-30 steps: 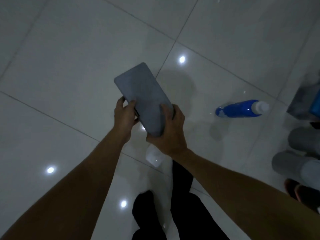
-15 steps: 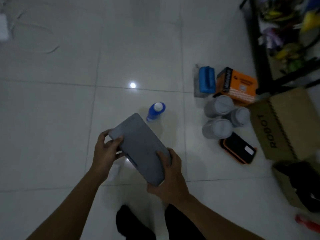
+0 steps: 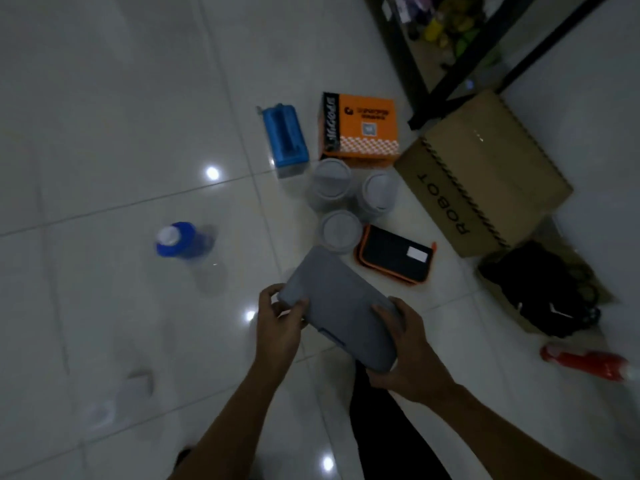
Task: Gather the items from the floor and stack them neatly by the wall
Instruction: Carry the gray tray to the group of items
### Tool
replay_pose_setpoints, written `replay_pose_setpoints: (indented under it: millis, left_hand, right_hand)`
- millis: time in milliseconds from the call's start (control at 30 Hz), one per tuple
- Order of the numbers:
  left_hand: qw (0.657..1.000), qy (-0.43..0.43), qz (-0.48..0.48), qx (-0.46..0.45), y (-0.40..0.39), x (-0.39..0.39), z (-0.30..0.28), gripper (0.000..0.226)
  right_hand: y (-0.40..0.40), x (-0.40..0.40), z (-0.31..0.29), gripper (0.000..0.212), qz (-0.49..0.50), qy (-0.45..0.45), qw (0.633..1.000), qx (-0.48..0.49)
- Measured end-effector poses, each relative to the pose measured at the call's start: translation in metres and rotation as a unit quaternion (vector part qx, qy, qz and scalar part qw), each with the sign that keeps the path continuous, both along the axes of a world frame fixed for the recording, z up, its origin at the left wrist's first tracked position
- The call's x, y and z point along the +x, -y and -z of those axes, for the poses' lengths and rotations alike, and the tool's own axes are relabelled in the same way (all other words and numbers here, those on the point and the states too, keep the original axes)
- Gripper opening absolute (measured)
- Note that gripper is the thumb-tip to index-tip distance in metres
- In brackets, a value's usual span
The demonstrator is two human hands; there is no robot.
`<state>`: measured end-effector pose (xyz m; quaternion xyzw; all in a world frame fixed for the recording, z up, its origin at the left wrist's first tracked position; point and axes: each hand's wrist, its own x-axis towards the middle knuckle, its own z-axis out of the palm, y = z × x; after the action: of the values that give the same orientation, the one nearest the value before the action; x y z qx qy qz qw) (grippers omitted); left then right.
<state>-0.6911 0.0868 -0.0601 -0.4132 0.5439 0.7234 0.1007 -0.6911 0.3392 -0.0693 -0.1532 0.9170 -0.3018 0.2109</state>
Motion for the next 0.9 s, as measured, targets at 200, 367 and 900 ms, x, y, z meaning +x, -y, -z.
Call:
replay_pose_setpoints:
  millis: [200,367,900]
  left_hand:
    - [0.998,0.017,0.060,-0.002,-0.121,-0.079,0.038,0.048]
    - [0.987,-0.030,0.151,-0.037,-0.188,-0.154,0.096,0.055]
    - [0.849,-0.013,0.494,-0.185,-0.213,-0.214,0.234,0.073]
  right_hand:
    - [-0.101,-0.043,0.036,0.113,0.097,0.034,0.994,0.023]
    - [-0.120,-0.068,0.106,0.112,0.226,0.069,0.971,0.028]
    - [-0.077,-0.128,0.236,0.112,0.386,0.117,0.914,0.049]
